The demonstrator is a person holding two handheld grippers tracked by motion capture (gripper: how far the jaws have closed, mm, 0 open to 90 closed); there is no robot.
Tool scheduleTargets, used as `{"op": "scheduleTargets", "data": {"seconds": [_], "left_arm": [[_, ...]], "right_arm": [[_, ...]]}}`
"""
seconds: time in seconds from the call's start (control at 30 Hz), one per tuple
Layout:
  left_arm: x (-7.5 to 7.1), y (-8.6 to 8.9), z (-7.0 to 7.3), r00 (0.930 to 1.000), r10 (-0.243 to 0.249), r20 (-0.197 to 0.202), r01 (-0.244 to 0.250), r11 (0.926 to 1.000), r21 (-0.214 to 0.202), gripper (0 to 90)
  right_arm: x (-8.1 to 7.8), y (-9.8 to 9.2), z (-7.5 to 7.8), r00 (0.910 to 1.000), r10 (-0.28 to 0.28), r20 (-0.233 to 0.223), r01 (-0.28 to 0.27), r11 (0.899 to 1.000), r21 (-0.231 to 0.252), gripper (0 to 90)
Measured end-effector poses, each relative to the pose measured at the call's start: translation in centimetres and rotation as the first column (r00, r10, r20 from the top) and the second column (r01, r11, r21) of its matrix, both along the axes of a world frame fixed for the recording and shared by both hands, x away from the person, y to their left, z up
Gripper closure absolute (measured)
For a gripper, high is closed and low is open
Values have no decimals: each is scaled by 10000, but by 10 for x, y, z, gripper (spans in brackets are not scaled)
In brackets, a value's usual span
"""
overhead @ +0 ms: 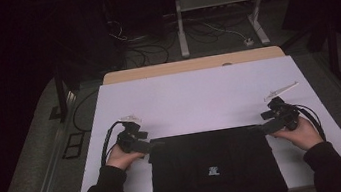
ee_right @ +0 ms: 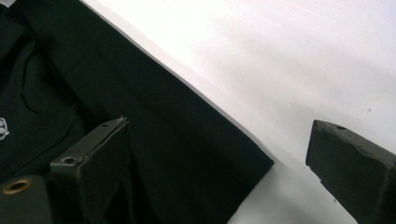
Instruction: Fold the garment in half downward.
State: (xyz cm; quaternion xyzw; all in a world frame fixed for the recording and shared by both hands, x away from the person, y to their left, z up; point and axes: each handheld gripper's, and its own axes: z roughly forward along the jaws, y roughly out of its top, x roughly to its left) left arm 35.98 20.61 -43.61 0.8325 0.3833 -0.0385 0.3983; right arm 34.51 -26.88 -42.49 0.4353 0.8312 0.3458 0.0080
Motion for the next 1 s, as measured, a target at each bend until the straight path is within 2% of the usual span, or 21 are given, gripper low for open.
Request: {"op": "scheduleTargets", "data": {"seconds": [0.07,0.17,0.33,0.47,0.53,0.63,0.8,0.93,1.0], "left_arm": [[0,0,0,10000,3,-25,-3,10000,10,0],[0,0,-1,9999,-145,-59,146,9998,145,55],[-1,3,-1,9999,-138,-89,137,9999,-38,126],[-1,4,-3,9997,-196,-121,197,9998,87,155],[-1,3,-4,9992,-396,-15,396,9989,255,199],[-2,3,-4,9991,-425,80,421,9983,413,263],[-2,3,-4,9989,-432,180,423,9980,478,331],[-1,3,-4,9987,-390,327,371,9977,573,408],[-1,4,-5,9987,-400,331,380,9975,598,483]], "right_arm": [[1,-1,-1,10000,13,-11,-13,10000,-8,72],[1,-5,-5,9999,-43,-151,43,10000,-30,104],[1,-10,-9,9996,-80,-262,76,9999,-123,149],[1,-13,-11,9997,5,-225,-8,9999,-154,201],[2,-12,-12,9996,122,-252,-126,9998,-154,227],[2,-11,-14,9992,281,-297,-287,9994,-198,267],[1,-8,-14,9994,326,-133,-331,9986,-414,415],[1,-7,-14,9994,322,-126,-327,9987,-394,493],[1,-7,-14,9994,335,-102,-338,9987,-393,546]]}}
